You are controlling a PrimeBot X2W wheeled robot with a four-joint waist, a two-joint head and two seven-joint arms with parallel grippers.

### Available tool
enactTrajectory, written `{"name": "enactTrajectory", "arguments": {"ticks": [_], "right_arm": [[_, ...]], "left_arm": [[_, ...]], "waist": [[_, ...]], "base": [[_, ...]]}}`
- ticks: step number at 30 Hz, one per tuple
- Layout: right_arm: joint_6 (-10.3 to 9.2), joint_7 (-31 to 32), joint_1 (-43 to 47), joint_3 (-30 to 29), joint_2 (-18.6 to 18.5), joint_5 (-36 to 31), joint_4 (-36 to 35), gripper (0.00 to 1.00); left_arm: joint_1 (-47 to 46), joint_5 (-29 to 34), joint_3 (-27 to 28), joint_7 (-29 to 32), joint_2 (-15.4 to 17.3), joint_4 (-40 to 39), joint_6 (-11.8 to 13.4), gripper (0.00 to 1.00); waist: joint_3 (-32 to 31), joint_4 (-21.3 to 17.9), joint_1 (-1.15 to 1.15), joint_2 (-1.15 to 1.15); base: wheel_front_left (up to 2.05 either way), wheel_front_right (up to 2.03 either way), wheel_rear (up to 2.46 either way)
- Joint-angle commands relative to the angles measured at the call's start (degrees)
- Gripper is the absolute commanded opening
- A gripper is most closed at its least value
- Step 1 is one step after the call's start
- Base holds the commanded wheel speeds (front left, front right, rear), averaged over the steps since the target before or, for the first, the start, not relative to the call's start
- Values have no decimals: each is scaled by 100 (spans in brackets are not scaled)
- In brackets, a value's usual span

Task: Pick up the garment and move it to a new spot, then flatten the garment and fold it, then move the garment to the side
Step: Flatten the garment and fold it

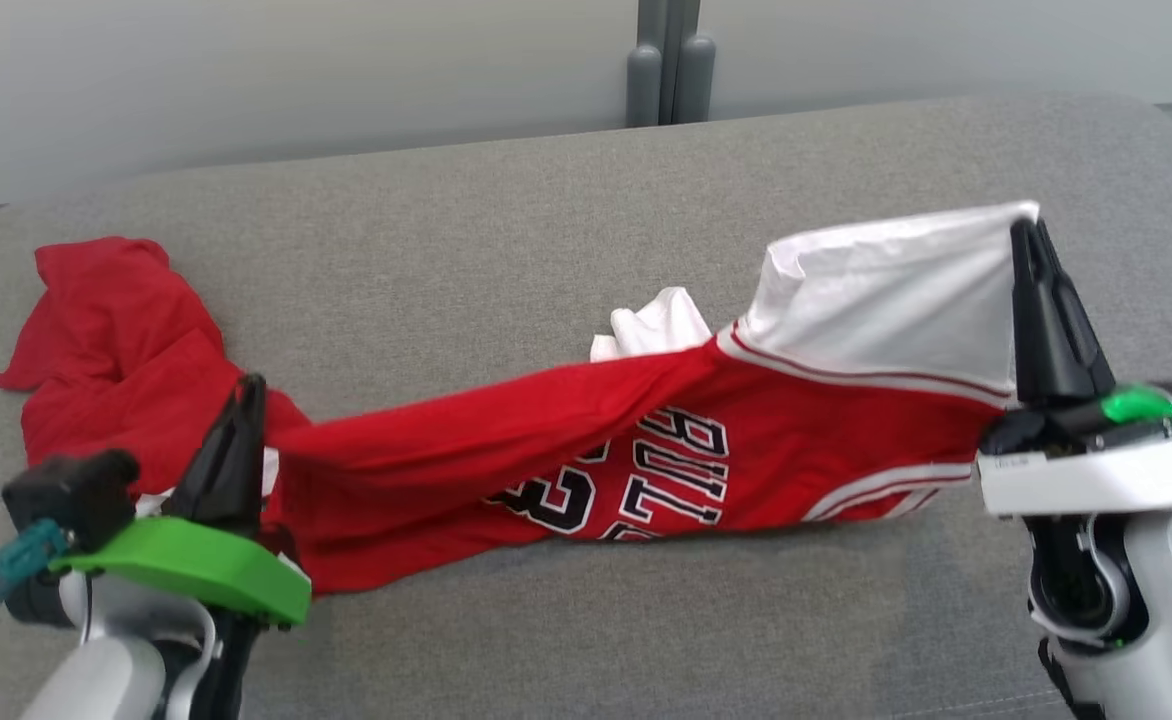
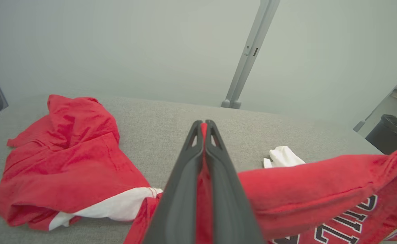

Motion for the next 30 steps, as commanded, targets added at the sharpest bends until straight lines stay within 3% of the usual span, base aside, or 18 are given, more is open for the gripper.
{"name": "enactTrajectory", "arguments": {"ticks": [1, 12, 19, 23, 26, 30], "right_arm": [[0, -21, -228, 18, -49, 75, 86, 0], [1, 217, -3406, 513, -275, 908, 1665, 0], [1, 252, -5987, 488, -288, 1329, 2886, 0], [1, 156, -7018, 423, -281, 1315, 3555, 0], [0, 24, -7969, 251, -257, 1208, 4083, 0], [1, -13, -8551, 208, -198, 925, 4078, 0]], "left_arm": [[-250, 9, 37, 56, 114, 79, -63, 0], [-3326, -388, 81, 1016, 129, 1709, -1107, 0], [-6040, -163, 89, 1390, 67, 3180, -1537, 0], [-7131, 92, 2, 1285, 38, 3821, -1674, 0], [-8081, 245, 57, 760, -121, 4373, -1754, 0], [-8755, 210, 73, 172, -376, 4908, -1852, 0]], "waist": [[219, -88, 0, 0], [1276, -186, 0, 0], [2389, -232, 0, 0], [2693, -296, 0, 0], [2828, -310, 0, 0], [2827, -306, 0, 0]], "base": [[0, 0, 0], [0, 0, 0], [0, 0, 0], [0, 0, 0], [0, 0, 0], [0, 0, 0]]}}
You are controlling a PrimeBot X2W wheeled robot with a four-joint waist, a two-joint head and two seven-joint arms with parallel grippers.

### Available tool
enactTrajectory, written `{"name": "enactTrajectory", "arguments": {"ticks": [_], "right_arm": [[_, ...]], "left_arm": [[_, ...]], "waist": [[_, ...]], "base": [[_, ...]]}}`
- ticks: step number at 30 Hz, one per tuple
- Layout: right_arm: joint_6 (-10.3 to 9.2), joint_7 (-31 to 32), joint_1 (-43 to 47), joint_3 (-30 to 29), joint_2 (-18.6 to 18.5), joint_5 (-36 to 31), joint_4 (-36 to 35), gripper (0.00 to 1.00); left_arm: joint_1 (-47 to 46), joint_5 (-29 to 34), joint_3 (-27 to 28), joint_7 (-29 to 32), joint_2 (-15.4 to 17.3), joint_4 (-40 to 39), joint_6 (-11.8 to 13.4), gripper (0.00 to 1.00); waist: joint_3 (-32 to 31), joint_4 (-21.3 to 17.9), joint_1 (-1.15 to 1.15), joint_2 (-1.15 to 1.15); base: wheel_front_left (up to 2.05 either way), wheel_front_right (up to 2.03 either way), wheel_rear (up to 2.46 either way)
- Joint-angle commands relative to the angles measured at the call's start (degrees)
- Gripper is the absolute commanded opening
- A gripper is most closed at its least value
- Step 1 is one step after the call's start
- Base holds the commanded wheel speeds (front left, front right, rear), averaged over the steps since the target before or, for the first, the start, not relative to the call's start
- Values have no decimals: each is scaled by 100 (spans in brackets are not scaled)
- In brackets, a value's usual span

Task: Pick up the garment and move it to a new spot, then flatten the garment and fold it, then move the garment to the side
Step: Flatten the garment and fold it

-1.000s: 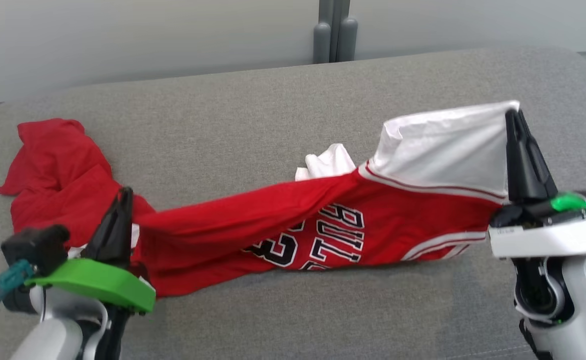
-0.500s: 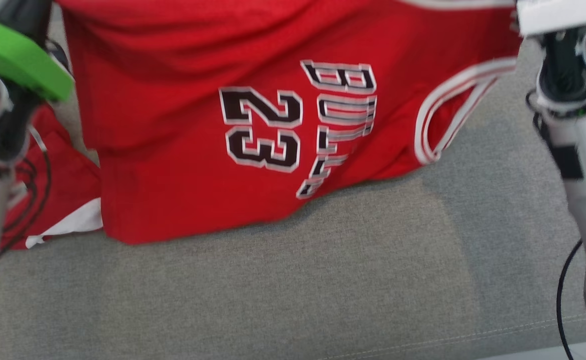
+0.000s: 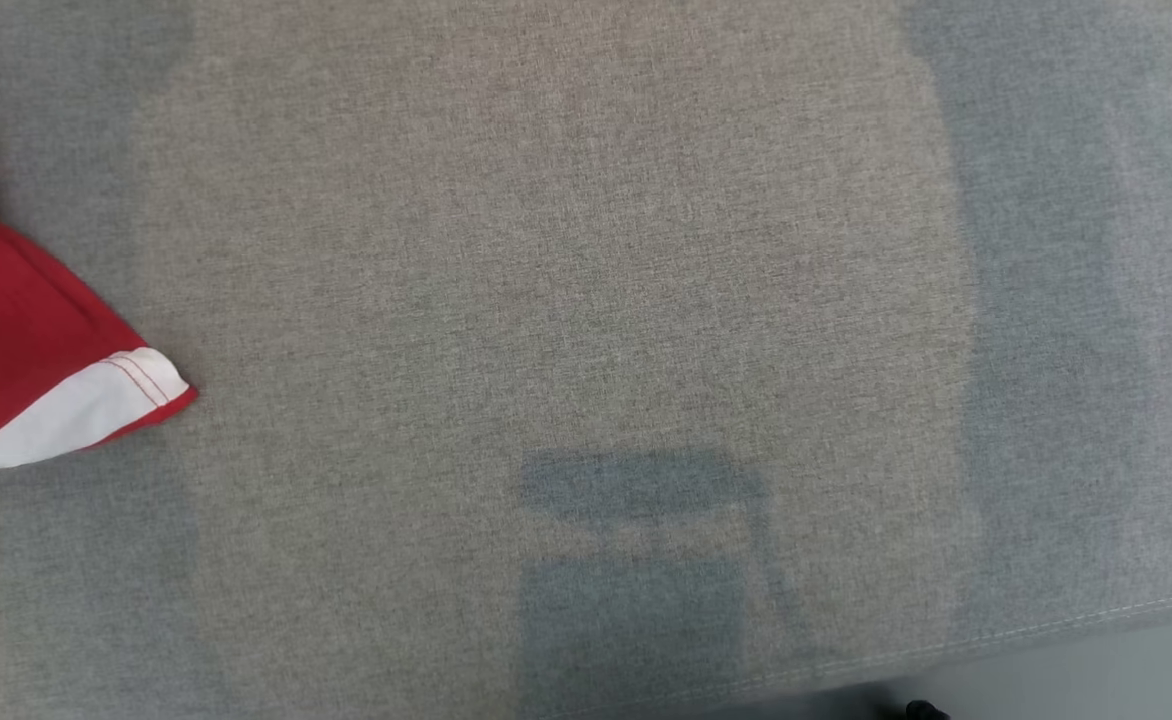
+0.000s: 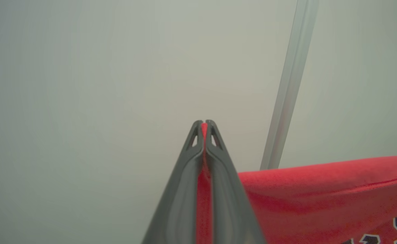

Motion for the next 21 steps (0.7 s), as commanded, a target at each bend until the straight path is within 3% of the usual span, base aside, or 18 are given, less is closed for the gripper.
{"name": "enactTrajectory", "arguments": {"ticks": [1, 7, 11, 21], "right_arm": [[2, -18, -35, -56, 23, -117, -146, 0], [2, -22, 613, 313, 173, 131, -167, 0], [2, 84, 1462, 776, 153, 659, -213, 0], [2, 819, 3671, 2148, -571, 1606, -592, 0]], "left_arm": [[-93, -37, -26, -118, -17, 123, -34, 0], [287, -515, -270, -49, -33, 527, -85, 0], [1093, -1039, -541, 228, -20, 524, -89, 0], [3452, -1845, -1162, 516, 235, -141, -90, 0]], "waist": [[177, -59, -1, 0], [118, -101, -1, 0], [-60, -91, -1, 0], [-862, 18, -1, 0]], "base": [[0, 0, 0], [0, 0, 0], [0, 0, 0], [0, 0, 0]]}}
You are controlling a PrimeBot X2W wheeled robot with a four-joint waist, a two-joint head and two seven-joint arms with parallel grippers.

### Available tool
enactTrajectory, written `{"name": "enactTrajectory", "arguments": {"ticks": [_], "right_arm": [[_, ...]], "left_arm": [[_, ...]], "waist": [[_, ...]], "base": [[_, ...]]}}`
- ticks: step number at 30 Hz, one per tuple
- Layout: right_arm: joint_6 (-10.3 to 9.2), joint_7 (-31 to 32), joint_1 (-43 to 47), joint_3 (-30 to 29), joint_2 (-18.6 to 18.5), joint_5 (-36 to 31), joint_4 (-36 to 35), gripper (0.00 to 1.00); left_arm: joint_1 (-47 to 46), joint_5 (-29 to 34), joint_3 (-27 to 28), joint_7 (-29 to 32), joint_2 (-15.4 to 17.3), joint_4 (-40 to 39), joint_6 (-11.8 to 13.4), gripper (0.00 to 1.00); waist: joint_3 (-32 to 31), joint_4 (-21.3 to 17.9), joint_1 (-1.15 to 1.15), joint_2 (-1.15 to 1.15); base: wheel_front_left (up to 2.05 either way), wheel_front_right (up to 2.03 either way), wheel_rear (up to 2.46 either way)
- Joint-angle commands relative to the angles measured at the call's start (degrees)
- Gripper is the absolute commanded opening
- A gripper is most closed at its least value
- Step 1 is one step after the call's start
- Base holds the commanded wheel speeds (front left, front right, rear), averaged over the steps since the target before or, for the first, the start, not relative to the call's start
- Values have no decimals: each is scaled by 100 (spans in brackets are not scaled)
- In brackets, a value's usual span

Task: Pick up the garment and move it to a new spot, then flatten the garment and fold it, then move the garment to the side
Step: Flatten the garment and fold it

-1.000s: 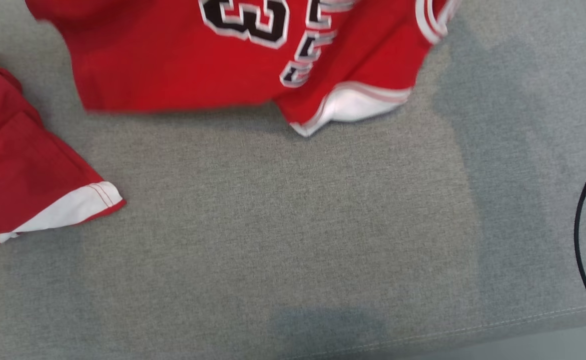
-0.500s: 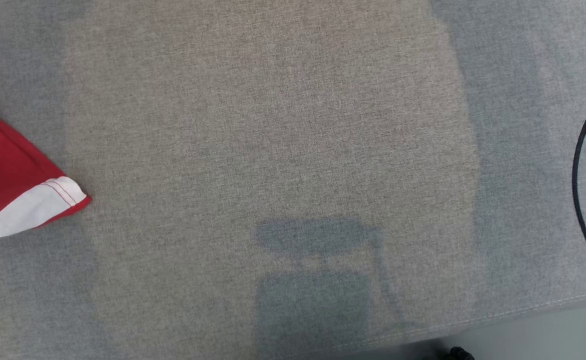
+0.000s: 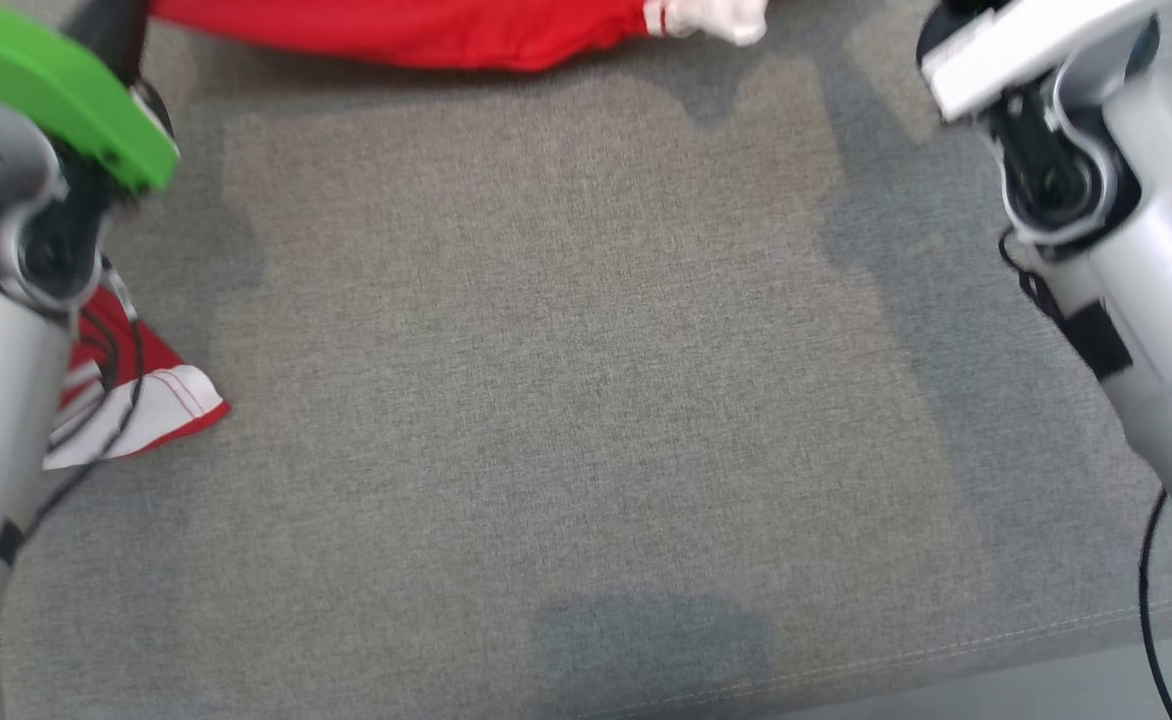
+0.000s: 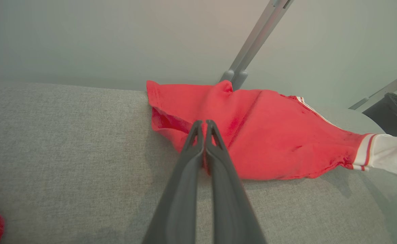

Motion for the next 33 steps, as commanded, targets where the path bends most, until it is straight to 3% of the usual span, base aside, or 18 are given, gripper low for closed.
{"name": "enactTrajectory", "arguments": {"ticks": [1, 11, 18, 24, 33], "right_arm": [[2, 79, 309, 98, -107, 126, -7, 0], [2, 89, 1690, 733, -396, 429, -58, 0], [2, -85, 2449, 874, -679, 689, -392, 0], [2, -516, 3340, 744, -1127, 823, -973, 0], [2, -770, 4827, 229, -1441, 881, -1907, 0]], "left_arm": [[339, -74, -36, -61, 49, -113, -14, 0], [2163, -224, -224, -405, 101, -738, 218, 0], [3030, -251, -313, -576, 145, -1173, 385, 0], [3829, -92, -358, -1081, 221, -1756, 753, 0], [4765, 114, -373, -1632, 248, -2432, 1394, 0]], "waist": [[-424, 63, 0, 0], [-1439, 101, 0, 0], [-1929, 186, 0, 0], [-2276, 213, 0, 0], [-2410, 165, 0, 0]], "base": [[0, 0, 0], [0, 0, 0], [0, 0, 0], [0, 0, 0], [0, 0, 0]]}}
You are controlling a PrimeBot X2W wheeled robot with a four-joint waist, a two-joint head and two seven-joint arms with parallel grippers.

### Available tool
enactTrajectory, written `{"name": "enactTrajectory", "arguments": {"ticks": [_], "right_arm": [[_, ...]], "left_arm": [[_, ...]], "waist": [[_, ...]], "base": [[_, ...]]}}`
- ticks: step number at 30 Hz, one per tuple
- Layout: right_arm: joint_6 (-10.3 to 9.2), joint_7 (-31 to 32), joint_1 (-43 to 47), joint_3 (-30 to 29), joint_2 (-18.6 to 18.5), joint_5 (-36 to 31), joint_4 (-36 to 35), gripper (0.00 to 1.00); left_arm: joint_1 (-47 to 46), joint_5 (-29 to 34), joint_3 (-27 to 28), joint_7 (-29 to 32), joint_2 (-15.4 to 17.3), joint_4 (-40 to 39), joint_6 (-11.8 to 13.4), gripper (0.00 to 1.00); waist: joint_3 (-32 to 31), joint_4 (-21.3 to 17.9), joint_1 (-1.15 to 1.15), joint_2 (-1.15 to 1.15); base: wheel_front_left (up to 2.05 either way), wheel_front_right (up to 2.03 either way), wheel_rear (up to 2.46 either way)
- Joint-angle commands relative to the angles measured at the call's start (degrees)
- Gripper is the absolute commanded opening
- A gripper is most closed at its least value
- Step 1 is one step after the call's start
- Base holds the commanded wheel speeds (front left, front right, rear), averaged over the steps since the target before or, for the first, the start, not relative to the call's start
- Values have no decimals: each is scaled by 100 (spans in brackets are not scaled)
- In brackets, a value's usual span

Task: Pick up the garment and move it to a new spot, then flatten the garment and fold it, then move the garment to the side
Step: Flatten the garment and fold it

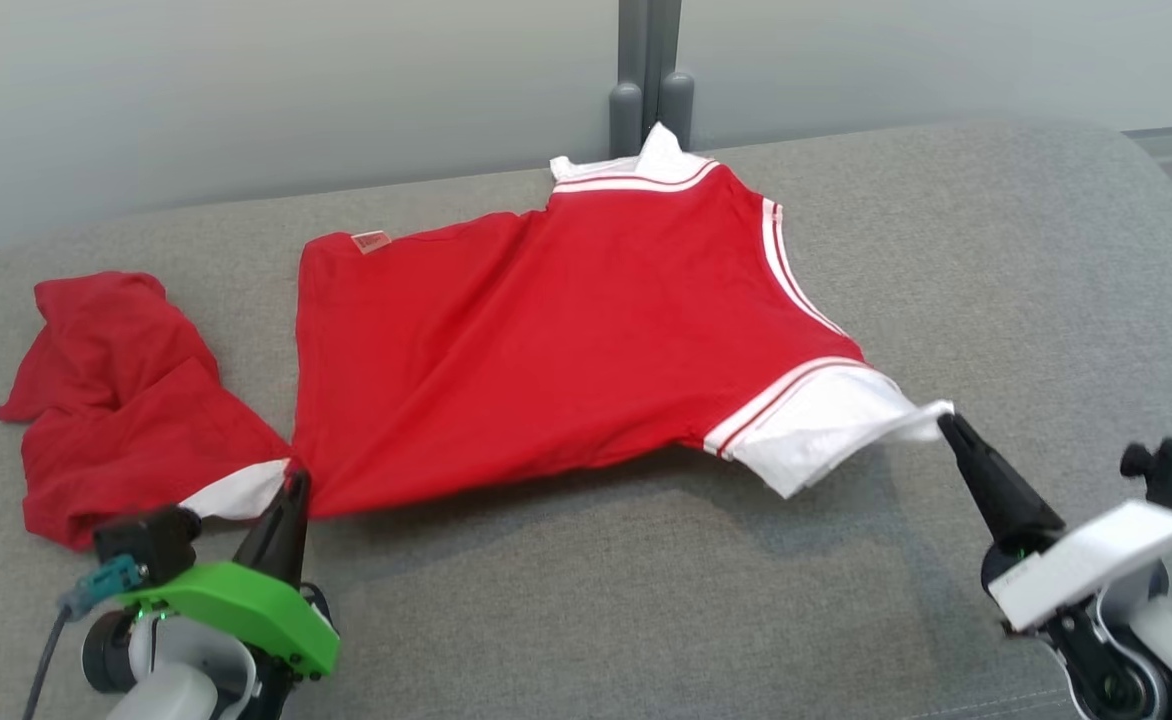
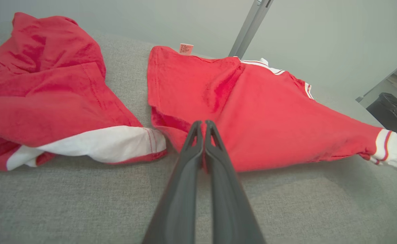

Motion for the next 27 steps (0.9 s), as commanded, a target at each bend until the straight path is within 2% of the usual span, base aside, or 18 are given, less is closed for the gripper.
{"name": "enactTrajectory", "arguments": {"ticks": [1, 9, 17, 24, 27], "right_arm": [[2, -34, 167, -69, -39, -30, -85, 0], [2, 37, 1379, -468, -39, -223, -905, 0], [2, 452, 2029, -958, 146, -720, -898, 0], [2, 923, 2412, -1338, 518, -1073, -947, 0], [2, 1145, 2516, -1522, 691, -1264, -1070, 0]], "left_arm": [[130, -26, 22, -50, 1, -25, 44, 0], [682, 37, 376, -320, -43, -210, 326, 0], [1044, 286, 504, -377, -53, -512, 603, 0], [1141, 352, 470, -380, -76, -579, 650, 0], [1109, 363, 438, -375, -78, -557, 585, 0]], "waist": [[-5, -29, 1, 0], [111, -244, 1, 0], [191, -249, 1, 0], [197, -158, 1, 0], [209, -146, 1, 0]], "base": [[0, 0, 0], [0, 0, 0], [0, 0, 0], [0, 0, 0], [0, 0, 0]]}}
